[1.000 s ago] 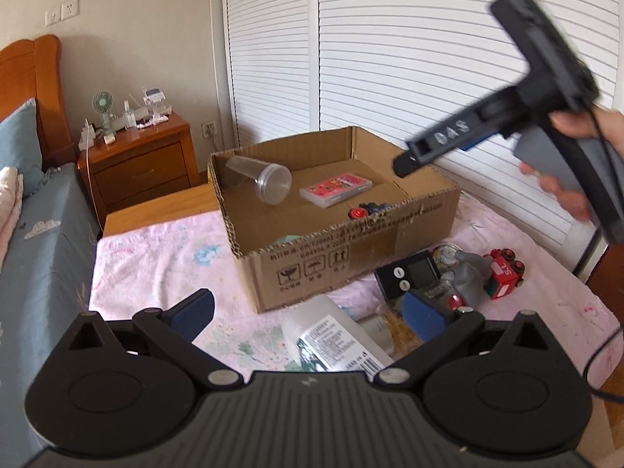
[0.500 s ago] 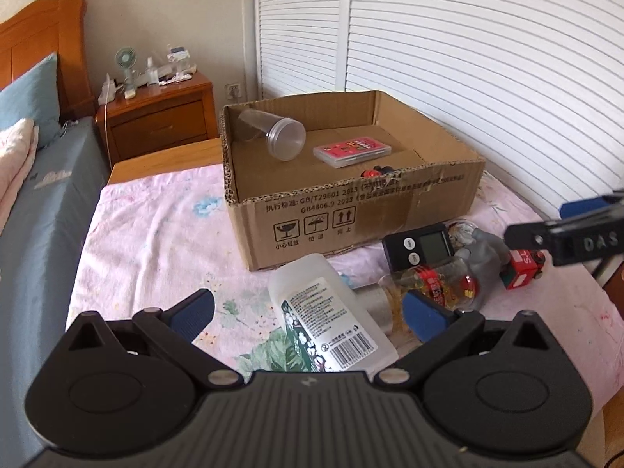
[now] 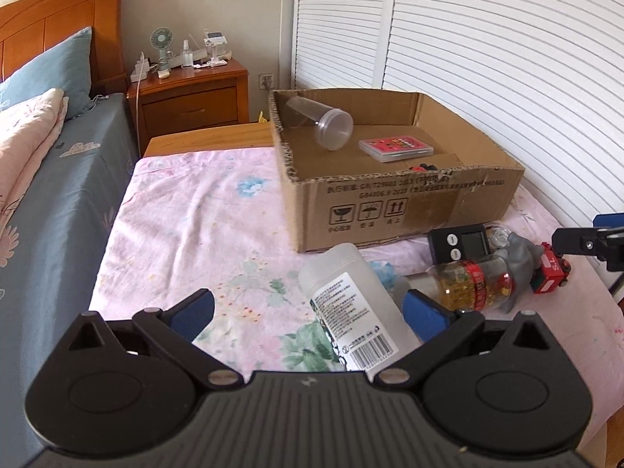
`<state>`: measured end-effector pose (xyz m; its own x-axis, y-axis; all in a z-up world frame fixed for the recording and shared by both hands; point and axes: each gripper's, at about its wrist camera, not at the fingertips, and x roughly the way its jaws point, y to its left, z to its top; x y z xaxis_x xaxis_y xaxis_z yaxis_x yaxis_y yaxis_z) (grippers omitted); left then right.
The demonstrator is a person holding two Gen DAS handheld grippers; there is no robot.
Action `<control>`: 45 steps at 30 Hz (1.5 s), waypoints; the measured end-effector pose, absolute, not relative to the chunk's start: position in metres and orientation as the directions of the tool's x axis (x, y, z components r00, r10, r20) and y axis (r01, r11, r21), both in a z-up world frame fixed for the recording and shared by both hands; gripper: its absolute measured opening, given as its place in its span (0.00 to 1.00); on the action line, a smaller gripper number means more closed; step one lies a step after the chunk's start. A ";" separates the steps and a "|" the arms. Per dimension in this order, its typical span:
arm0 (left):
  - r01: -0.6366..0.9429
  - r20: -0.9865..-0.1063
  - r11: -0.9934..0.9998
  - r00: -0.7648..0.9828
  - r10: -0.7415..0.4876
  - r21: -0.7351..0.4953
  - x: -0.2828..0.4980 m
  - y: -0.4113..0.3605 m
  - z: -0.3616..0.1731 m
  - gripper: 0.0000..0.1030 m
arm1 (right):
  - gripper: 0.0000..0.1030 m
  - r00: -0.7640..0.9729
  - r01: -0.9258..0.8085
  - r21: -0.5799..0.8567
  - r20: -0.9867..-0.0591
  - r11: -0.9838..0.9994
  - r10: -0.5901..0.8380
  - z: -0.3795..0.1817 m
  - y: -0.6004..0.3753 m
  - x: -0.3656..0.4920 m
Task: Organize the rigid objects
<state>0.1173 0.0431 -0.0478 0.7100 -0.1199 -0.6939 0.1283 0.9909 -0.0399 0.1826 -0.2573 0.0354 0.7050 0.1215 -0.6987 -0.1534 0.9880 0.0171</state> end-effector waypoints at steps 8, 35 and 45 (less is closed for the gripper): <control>0.211 -0.719 0.977 0.673 -0.176 -0.042 0.123 0.056 -0.050 0.99 | 1.00 0.703 -0.186 0.006 -0.698 0.983 0.137 0.037 -0.247 0.180; 0.502 -0.789 0.865 0.541 -0.291 0.025 0.100 0.024 -0.075 0.99 | 1.00 0.619 -0.237 -0.037 -0.776 0.971 0.121 -0.017 -0.291 0.177; 0.433 -0.813 0.901 0.523 -0.256 -0.005 0.107 0.022 -0.091 0.99 | 1.00 0.652 -0.176 -0.079 -0.756 0.981 0.057 -0.037 -0.290 0.199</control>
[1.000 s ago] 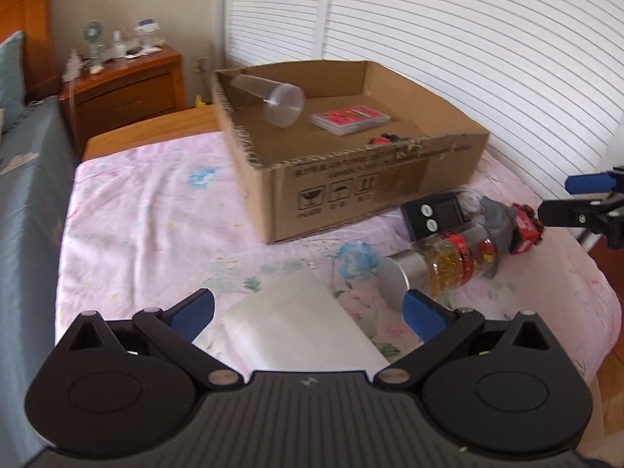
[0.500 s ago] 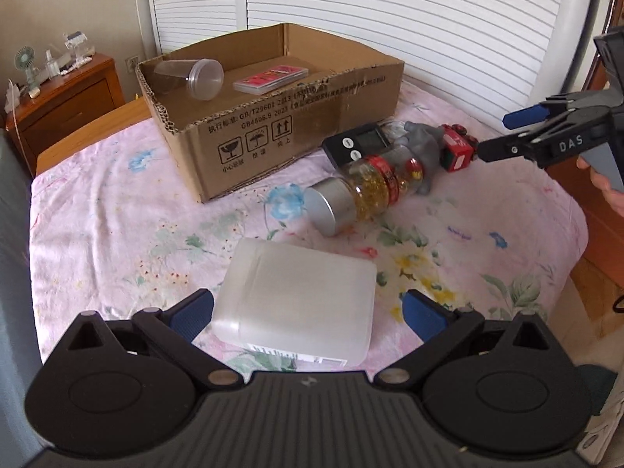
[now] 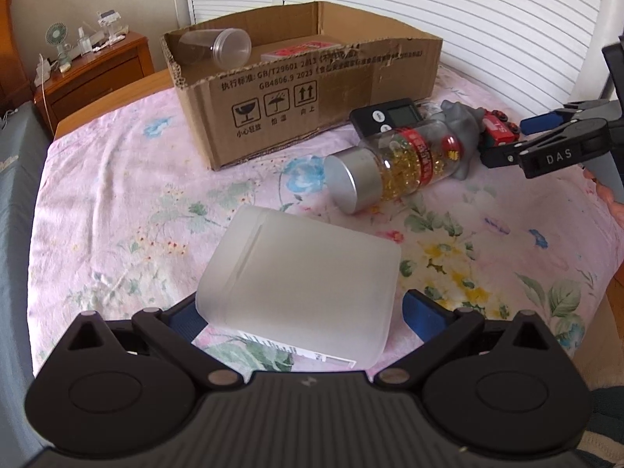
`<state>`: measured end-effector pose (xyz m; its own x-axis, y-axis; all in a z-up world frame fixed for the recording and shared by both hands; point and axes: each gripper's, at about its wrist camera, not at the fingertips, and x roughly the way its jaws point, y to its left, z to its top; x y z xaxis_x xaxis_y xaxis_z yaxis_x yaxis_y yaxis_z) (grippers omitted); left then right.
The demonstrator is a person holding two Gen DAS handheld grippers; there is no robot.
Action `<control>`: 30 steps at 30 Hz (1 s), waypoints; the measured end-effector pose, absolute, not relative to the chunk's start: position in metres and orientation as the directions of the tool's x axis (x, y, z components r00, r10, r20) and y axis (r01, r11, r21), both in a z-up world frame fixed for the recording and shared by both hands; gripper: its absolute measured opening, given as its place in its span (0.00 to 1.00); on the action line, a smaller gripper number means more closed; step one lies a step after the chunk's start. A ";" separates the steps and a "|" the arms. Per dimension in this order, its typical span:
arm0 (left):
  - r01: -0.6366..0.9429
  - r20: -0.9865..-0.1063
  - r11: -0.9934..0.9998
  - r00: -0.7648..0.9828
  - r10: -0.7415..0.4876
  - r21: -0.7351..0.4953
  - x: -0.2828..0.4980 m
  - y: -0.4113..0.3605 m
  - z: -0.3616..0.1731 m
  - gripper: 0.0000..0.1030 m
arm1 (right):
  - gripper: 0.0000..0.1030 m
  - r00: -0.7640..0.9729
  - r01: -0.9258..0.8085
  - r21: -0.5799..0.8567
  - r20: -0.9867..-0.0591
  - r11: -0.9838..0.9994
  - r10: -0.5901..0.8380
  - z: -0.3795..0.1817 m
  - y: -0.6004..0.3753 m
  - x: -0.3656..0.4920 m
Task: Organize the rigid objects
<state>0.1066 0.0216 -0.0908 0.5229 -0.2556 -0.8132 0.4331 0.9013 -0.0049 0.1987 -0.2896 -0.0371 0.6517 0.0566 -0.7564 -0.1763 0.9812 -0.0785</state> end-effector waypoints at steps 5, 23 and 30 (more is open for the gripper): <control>0.426 -0.811 0.905 0.525 -0.259 -0.013 0.107 0.022 -0.094 0.99 | 1.00 0.644 -0.112 -0.051 -0.764 0.992 0.033 -0.038 -0.316 0.193; 0.484 -0.746 0.873 0.602 -0.283 0.059 0.100 0.019 -0.086 0.95 | 1.00 0.675 -0.189 -0.025 -0.730 0.982 0.111 -0.043 -0.307 0.182; 0.510 -0.766 0.857 0.578 -0.279 0.073 0.103 0.018 -0.082 0.85 | 1.00 0.674 -0.196 -0.026 -0.730 0.980 0.116 -0.043 -0.307 0.183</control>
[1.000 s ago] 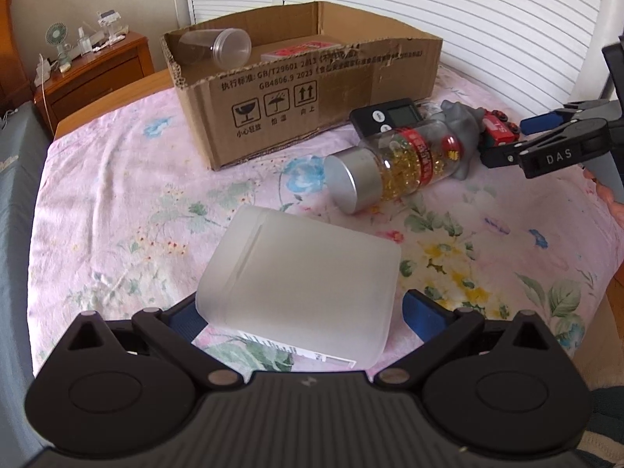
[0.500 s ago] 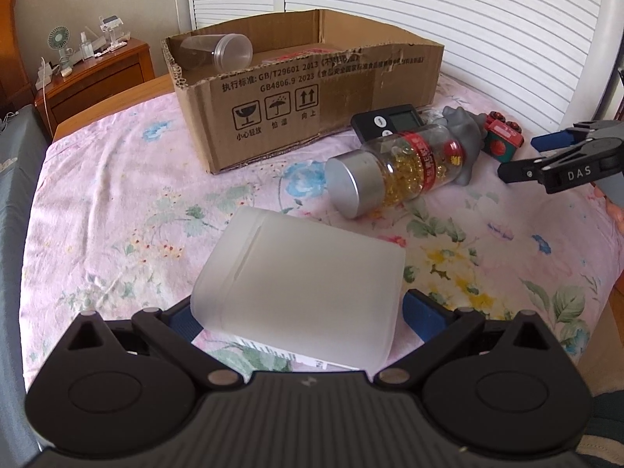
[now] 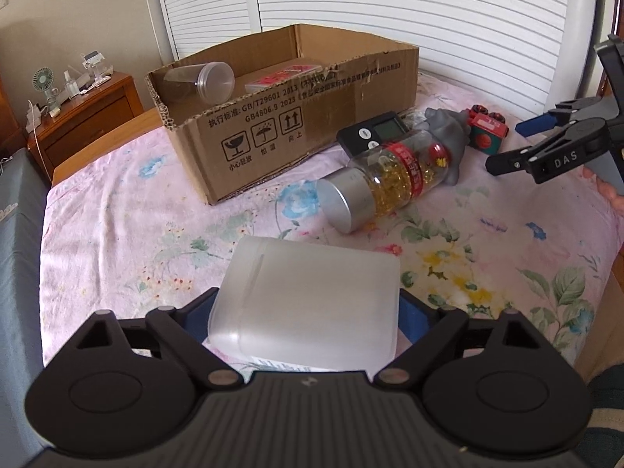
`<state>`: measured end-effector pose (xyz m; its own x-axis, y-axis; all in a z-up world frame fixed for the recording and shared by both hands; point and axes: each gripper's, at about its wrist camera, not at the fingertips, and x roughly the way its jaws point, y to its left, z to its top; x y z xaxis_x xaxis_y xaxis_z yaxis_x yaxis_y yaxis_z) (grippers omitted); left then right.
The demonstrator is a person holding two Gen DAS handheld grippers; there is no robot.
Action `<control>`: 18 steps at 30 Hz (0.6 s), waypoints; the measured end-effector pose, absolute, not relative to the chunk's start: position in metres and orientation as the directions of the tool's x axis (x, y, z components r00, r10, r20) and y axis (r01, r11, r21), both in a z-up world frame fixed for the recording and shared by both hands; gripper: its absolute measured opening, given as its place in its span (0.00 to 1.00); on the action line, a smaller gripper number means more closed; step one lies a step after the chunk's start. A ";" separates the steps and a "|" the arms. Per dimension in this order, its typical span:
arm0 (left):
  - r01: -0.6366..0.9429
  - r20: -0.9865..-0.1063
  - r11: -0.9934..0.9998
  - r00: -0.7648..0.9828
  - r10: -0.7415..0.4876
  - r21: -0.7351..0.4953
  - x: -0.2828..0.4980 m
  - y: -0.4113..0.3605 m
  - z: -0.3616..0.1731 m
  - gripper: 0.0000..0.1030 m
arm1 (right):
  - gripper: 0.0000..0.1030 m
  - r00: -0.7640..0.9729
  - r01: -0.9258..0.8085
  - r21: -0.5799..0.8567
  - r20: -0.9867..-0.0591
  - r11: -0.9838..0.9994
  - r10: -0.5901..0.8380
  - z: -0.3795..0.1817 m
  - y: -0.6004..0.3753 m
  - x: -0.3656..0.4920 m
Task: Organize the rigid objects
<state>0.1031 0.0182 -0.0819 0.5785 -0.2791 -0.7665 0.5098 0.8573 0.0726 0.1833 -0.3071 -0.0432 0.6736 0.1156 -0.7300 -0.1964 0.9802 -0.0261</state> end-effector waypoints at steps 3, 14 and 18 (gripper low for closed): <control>0.515 -0.768 0.857 0.560 -0.310 0.029 0.103 0.020 -0.079 0.84 | 1.00 0.663 -0.210 -0.026 -0.738 0.977 0.123 -0.042 -0.307 0.185; 0.511 -0.782 0.858 0.552 -0.289 0.044 0.108 0.015 -0.084 0.84 | 0.66 0.690 -0.291 -0.073 -0.707 0.954 0.156 -0.035 -0.302 0.193; 0.508 -0.782 0.860 0.554 -0.286 0.045 0.110 0.012 -0.085 0.84 | 0.65 0.691 -0.318 -0.081 -0.702 0.945 0.173 -0.035 -0.300 0.195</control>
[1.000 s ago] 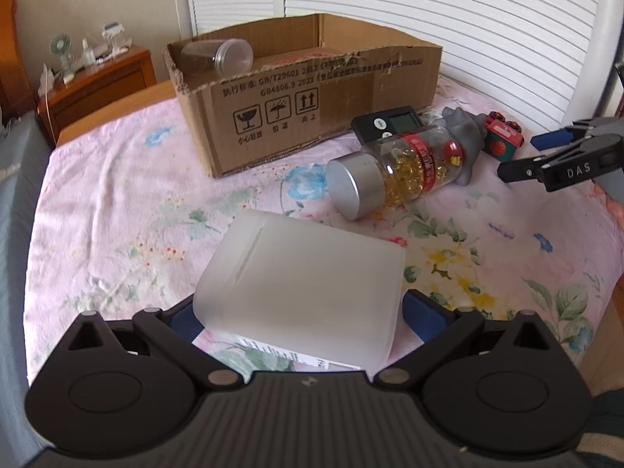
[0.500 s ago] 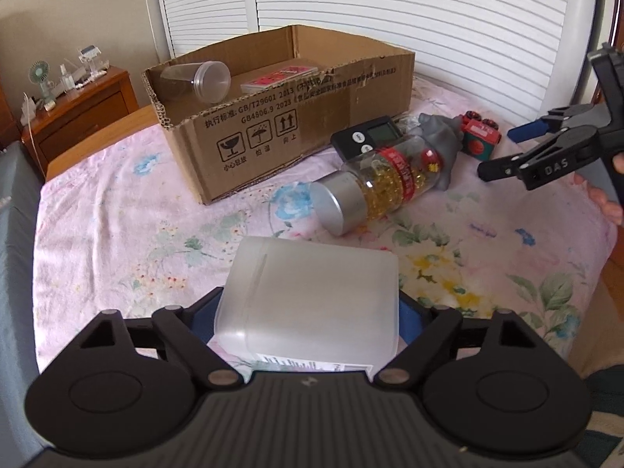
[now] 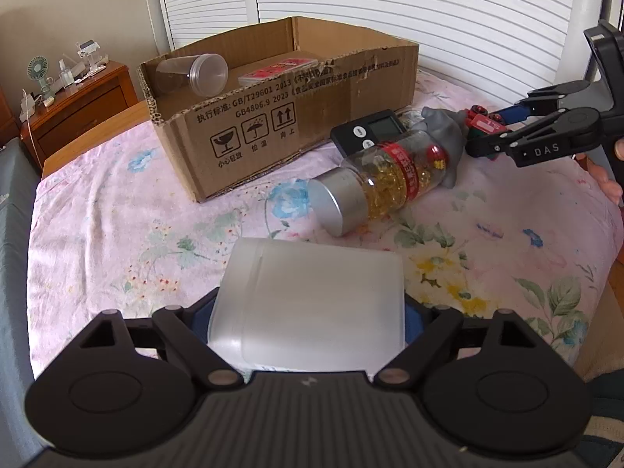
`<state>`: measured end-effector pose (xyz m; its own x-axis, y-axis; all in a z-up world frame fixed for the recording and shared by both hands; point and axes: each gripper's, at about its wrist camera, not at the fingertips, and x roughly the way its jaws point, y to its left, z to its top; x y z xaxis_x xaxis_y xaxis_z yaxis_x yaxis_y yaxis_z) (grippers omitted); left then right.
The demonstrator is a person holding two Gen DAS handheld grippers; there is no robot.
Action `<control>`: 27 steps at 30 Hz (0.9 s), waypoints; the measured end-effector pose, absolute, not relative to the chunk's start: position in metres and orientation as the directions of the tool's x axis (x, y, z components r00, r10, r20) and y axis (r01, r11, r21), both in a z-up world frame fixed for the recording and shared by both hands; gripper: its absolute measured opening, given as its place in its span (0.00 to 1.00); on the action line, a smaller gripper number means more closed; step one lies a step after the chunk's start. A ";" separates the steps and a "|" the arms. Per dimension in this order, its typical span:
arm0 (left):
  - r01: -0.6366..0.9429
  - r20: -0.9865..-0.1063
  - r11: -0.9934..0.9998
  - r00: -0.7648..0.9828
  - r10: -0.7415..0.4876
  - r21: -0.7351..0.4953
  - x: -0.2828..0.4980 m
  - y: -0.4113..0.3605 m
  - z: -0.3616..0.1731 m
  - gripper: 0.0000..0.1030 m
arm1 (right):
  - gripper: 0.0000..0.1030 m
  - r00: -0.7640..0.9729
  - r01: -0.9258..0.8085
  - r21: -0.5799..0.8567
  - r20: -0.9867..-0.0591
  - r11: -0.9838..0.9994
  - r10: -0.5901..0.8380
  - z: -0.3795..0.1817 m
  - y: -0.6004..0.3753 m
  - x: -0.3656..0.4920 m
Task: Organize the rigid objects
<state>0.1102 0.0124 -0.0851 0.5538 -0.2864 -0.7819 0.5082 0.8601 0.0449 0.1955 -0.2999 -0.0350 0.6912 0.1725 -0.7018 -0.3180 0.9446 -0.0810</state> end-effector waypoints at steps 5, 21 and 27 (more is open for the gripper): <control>0.507 -0.783 0.860 0.554 -0.283 0.048 0.111 0.011 -0.084 0.84 | 0.53 0.688 -0.336 -0.083 -0.702 0.938 0.185 -0.033 -0.299 0.199; 0.502 -0.781 0.862 0.563 -0.269 0.065 0.108 0.019 -0.063 0.81 | 0.53 0.673 -0.347 -0.093 -0.718 0.933 0.178 -0.005 -0.305 0.185; 0.504 -0.777 0.862 0.563 -0.282 0.053 0.109 0.022 -0.042 0.81 | 0.53 0.678 -0.378 -0.114 -0.710 0.919 0.191 0.018 -0.304 0.179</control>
<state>0.1090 0.0222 -0.0423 0.5632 -0.2821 -0.7766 0.5042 0.8620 0.0526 0.1787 -0.3040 0.0179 0.6782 0.1911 -0.7096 -0.3778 0.9189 -0.1137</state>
